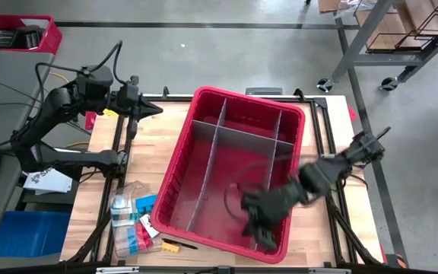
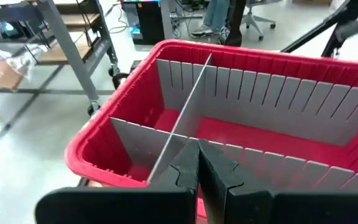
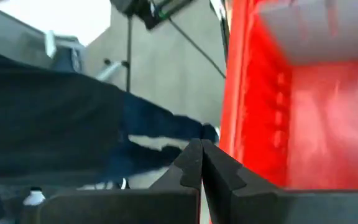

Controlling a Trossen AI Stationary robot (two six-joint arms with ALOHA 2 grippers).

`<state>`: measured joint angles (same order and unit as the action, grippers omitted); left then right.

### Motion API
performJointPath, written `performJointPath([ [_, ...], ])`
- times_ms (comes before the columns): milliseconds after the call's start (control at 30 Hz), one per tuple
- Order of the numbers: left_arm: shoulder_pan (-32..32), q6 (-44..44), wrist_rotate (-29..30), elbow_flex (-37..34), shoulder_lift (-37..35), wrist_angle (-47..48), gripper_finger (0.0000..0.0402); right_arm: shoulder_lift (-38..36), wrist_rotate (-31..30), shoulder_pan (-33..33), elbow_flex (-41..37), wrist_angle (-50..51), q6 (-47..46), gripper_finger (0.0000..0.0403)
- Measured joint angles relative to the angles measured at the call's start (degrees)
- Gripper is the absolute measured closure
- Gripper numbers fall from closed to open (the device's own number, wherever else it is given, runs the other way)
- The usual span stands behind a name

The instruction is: Sort Items/Unsort Items

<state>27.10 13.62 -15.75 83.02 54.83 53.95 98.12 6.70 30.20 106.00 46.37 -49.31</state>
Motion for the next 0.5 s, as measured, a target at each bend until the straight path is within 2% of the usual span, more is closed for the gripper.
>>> performJointPath([
  [133,-2.8,-5.8,-0.2,0.0,-0.4,0.0,0.0402,2.7,-3.9,6.7,0.0,-0.4,-3.9,0.0403],
  [267,-8.8,-12.9,-0.1,0.0,-0.6,0.0,0.0402,5.3,-8.0,12.2,0.0,-5.4,-4.6,0.0403],
  [367,-15.3,-19.0,2.6,0.0,-0.7,-0.1,0.0402,7.5,-9.6,15.2,0.0,-10.4,-5.3,0.0403],
  [500,-25.2,-24.8,9.9,0.0,-1.0,-0.3,0.0402,10.5,-10.9,17.5,1.1,-13.0,-6.1,0.0403],
])
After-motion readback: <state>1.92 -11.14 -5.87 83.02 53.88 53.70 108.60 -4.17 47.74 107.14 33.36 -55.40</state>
